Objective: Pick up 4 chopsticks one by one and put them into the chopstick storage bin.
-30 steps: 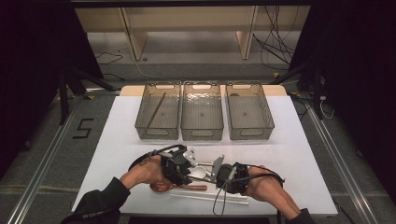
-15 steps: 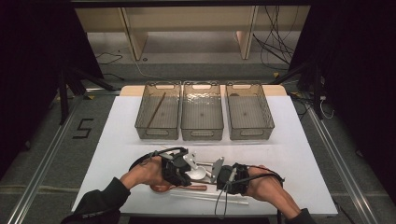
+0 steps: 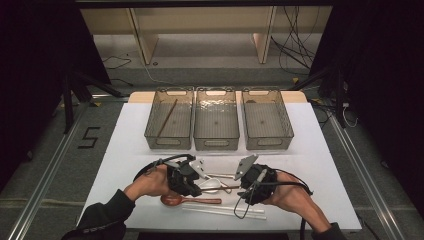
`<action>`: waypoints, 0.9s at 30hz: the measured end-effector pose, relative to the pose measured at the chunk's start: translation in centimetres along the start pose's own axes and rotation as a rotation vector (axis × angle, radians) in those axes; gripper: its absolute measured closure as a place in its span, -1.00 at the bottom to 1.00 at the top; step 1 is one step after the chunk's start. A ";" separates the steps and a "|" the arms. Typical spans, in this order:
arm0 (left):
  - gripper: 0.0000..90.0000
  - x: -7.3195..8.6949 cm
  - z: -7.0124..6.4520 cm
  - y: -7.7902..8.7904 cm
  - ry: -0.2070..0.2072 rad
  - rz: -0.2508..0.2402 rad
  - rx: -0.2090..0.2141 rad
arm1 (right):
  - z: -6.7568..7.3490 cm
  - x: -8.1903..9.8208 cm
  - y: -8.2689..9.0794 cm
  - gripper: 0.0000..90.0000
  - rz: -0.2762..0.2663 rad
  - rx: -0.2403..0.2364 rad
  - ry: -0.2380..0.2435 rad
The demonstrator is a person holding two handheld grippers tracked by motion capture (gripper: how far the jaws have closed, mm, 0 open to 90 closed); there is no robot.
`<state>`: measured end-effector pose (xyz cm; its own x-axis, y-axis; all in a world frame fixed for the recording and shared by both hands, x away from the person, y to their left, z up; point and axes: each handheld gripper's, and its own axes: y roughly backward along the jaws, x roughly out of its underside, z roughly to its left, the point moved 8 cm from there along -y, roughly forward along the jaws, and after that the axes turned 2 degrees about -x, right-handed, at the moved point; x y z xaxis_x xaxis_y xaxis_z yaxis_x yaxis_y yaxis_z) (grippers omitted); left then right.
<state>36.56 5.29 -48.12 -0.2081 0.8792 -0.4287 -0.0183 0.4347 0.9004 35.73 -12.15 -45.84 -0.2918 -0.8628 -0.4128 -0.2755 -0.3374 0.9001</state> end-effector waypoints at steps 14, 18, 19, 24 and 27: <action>0.88 0.7 3.5 2.7 0.196 -0.117 -0.121 | -1.0 1.2 0.3 -0.36 -0.136 -0.013 -0.185; 0.88 1.0 4.5 3.6 0.254 -0.154 -0.150 | -0.9 1.6 -0.2 -0.41 -0.142 -0.041 -0.219; 0.88 1.0 4.8 3.8 0.268 -0.161 -0.162 | -0.9 1.7 -0.4 -0.43 -0.140 -0.047 -0.220; 0.88 1.6 6.4 4.8 0.331 -0.192 -0.206 | -0.5 2.0 -0.8 -0.43 -0.126 -0.057 -0.230; 0.88 2.0 7.4 5.2 0.369 -0.213 -0.224 | -0.4 2.1 -0.8 -0.43 -0.120 -0.060 -0.231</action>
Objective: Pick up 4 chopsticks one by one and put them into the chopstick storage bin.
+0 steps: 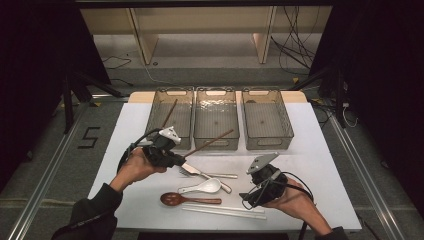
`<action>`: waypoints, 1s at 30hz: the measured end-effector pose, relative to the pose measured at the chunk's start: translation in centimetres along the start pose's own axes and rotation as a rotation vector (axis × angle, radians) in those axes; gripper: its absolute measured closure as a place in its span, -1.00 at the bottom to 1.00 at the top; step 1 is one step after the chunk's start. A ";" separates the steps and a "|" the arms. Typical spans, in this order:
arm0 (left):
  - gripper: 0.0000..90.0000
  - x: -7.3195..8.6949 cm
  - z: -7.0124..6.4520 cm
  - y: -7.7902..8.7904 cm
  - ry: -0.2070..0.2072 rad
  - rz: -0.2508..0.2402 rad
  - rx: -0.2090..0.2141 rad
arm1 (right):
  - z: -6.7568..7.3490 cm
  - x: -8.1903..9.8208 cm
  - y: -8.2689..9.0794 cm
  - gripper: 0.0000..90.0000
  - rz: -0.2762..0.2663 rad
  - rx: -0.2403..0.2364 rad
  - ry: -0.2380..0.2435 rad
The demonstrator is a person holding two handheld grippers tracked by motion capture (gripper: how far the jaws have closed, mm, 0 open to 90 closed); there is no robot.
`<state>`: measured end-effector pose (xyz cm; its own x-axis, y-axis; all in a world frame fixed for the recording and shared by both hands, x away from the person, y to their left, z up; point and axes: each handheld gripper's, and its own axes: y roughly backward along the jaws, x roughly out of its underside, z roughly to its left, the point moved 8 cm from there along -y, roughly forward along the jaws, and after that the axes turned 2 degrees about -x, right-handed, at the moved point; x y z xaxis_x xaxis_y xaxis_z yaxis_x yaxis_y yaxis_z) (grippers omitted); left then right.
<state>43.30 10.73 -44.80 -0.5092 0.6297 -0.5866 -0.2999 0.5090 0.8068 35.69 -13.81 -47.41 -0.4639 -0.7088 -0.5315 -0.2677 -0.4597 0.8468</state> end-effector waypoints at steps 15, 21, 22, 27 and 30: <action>0.88 -1.2 6.7 1.1 0.152 -0.059 -0.105 | 0.1 0.6 -0.3 -0.46 0.012 -0.008 -0.001; 0.88 -1.8 9.1 0.8 0.195 -0.047 -0.149 | 0.2 0.7 -0.4 -0.46 0.022 -0.014 0.002; 0.88 -1.9 9.6 0.8 0.209 -0.049 -0.155 | 0.3 0.7 -0.4 -0.46 0.023 -0.016 0.002; 0.88 -2.4 11.8 0.4 0.255 -0.040 -0.190 | 0.3 0.8 -0.4 -0.45 0.024 -0.018 0.002; 0.88 -2.5 12.8 -0.1 0.286 -0.036 -0.202 | 0.3 0.8 -0.5 -0.45 0.026 -0.019 0.002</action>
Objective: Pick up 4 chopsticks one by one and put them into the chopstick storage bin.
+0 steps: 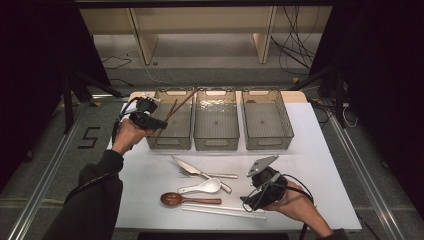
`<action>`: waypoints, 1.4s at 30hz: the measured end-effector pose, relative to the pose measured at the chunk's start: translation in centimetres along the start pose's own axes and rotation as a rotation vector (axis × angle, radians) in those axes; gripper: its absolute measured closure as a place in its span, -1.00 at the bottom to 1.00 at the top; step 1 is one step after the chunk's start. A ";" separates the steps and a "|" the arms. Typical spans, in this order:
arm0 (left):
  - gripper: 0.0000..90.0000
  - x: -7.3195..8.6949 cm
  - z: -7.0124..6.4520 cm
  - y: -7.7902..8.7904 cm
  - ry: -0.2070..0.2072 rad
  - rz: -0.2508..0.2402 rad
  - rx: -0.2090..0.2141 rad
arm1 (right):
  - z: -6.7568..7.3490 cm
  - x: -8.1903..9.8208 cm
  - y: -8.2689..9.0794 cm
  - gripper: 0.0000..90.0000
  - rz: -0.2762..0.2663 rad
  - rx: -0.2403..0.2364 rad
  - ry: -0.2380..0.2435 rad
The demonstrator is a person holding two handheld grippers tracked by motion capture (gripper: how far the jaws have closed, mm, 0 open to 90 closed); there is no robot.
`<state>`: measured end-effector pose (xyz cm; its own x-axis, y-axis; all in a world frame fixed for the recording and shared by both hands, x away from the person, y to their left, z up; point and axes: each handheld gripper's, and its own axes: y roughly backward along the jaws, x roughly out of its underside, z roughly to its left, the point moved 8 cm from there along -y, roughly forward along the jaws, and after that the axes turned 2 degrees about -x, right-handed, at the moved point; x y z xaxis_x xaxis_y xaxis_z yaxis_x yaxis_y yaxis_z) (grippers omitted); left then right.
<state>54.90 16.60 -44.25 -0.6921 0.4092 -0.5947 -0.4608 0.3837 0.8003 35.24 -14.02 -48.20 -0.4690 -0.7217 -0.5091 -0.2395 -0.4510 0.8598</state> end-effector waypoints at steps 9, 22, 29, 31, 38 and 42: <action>0.88 -0.3 1.9 -1.7 0.063 0.014 -0.032 | 0.0 0.0 0.0 -0.44 -0.002 -0.003 0.004; 0.86 -0.8 3.2 -3.3 0.081 0.029 -0.075 | 0.0 0.0 0.0 -0.44 -0.001 -0.006 0.004; 0.30 -0.9 3.0 -3.3 0.115 0.014 -0.080 | 0.0 0.0 0.0 -0.44 0.001 -0.008 0.004; 0.19 -0.9 2.6 -3.0 0.095 0.019 -0.072 | 0.0 0.0 0.0 -0.44 0.003 -0.008 0.004; -0.26 -0.8 0.6 -1.2 0.077 -0.039 0.011 | 0.0 0.0 0.0 -0.44 0.003 -0.006 0.002; -0.42 -0.2 -0.9 -0.1 0.044 -0.064 0.055 | 0.1 0.0 -0.1 -0.45 0.008 -0.006 0.008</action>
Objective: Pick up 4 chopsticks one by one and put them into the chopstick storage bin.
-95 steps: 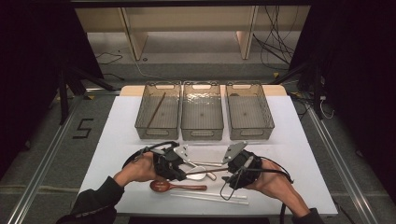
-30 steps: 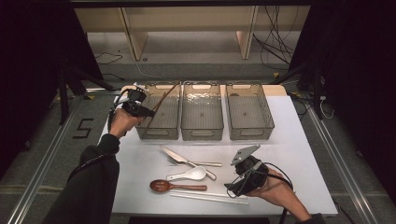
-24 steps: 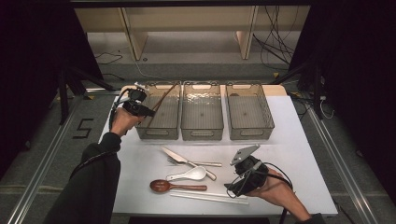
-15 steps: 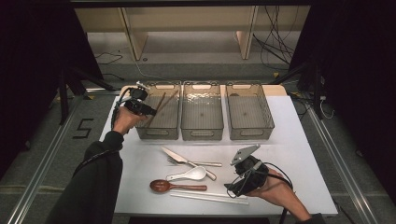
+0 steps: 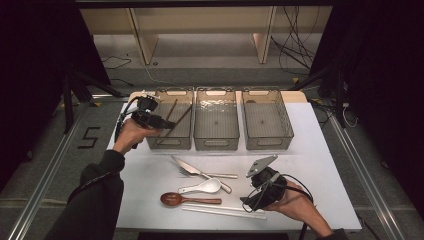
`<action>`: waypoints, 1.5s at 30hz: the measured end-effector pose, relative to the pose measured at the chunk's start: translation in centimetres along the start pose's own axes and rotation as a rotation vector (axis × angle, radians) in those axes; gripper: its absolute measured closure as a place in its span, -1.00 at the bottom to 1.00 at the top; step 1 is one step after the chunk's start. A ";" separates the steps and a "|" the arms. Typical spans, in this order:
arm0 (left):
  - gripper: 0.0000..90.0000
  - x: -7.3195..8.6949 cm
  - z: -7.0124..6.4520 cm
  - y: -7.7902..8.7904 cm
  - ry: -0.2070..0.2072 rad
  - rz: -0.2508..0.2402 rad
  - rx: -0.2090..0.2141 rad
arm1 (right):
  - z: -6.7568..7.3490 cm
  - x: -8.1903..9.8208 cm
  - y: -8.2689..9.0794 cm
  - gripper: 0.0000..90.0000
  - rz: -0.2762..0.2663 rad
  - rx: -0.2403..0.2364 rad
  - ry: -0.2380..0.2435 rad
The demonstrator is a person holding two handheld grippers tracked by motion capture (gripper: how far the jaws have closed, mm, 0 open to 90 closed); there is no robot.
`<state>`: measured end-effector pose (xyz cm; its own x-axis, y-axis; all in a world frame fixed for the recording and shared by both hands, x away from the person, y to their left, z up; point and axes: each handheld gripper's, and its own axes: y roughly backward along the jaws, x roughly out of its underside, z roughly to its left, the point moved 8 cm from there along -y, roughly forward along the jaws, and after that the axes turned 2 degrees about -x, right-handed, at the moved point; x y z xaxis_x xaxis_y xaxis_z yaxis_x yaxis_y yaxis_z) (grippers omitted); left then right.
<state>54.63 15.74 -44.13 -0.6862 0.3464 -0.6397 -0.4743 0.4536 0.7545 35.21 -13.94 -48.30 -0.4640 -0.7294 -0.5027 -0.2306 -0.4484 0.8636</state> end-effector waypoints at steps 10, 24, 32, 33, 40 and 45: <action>-0.57 2.4 -4.6 1.7 -0.080 -0.059 0.076 | 0.0 0.1 -0.2 -0.44 0.018 0.003 0.006; -0.64 5.5 -9.6 3.4 -0.176 -0.078 0.146 | 0.2 0.5 -0.7 -0.41 0.065 -0.001 0.019; -0.64 7.1 -11.2 4.2 -0.194 -0.101 0.174 | 0.2 0.7 -1.3 -0.36 0.112 -0.001 0.058; -0.64 7.3 -11.3 4.2 -0.194 -0.106 0.176 | 0.2 0.7 -1.4 -0.35 0.117 -0.003 0.062; -0.65 8.3 -11.7 4.2 -0.208 -0.101 0.179 | 0.0 0.8 -1.7 -0.26 0.152 -0.001 0.071; -0.65 8.9 -12.0 4.3 -0.214 -0.100 0.180 | 0.0 1.2 -2.0 -0.16 0.200 -0.006 0.104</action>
<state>39.87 10.88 -44.78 -0.5002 0.4489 -0.7404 -0.4152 0.6261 0.6600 35.16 -13.91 -50.65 -0.4096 -0.8532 -0.3229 -0.1378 -0.2920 0.9464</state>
